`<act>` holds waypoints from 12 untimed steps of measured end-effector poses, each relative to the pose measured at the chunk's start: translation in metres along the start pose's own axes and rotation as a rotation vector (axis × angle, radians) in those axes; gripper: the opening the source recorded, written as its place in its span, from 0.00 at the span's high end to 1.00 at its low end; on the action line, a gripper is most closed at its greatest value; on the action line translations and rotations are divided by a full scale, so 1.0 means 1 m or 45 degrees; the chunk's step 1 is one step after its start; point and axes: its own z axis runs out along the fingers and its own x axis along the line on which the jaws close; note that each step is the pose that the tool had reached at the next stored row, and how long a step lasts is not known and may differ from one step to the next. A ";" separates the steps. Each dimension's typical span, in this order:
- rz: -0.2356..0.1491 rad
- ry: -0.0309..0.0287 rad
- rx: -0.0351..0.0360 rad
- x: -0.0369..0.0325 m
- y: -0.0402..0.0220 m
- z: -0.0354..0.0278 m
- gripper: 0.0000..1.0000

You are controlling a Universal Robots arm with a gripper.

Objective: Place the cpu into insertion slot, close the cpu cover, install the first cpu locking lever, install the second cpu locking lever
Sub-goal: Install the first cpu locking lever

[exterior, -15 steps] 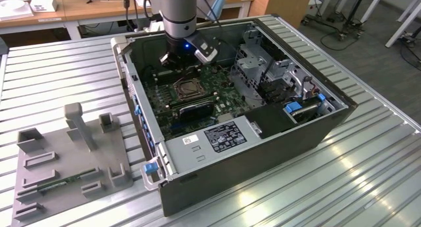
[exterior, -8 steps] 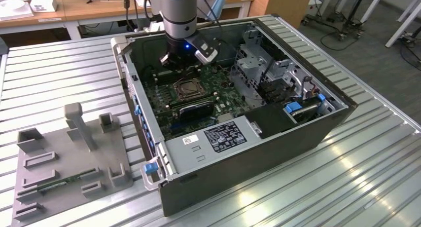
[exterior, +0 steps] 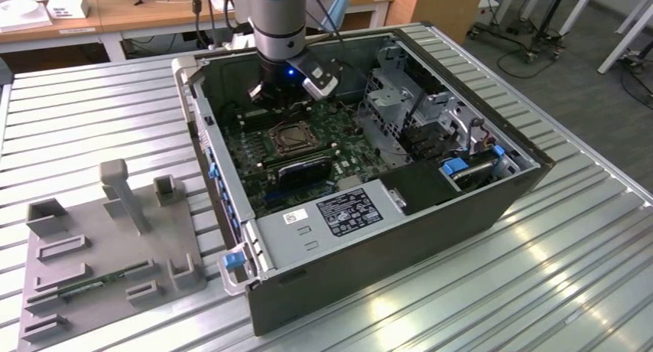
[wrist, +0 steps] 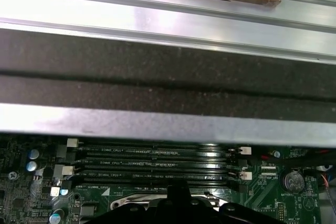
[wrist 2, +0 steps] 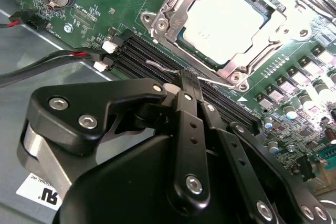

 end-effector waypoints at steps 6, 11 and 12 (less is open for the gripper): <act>0.000 0.0001 0.0000 -0.0004 0.0009 0.0005 0.89; 0.000 -0.0001 -0.0001 -0.0006 0.0008 0.0014 0.89; 0.000 0.0000 0.0000 -0.0006 0.0007 0.0017 0.89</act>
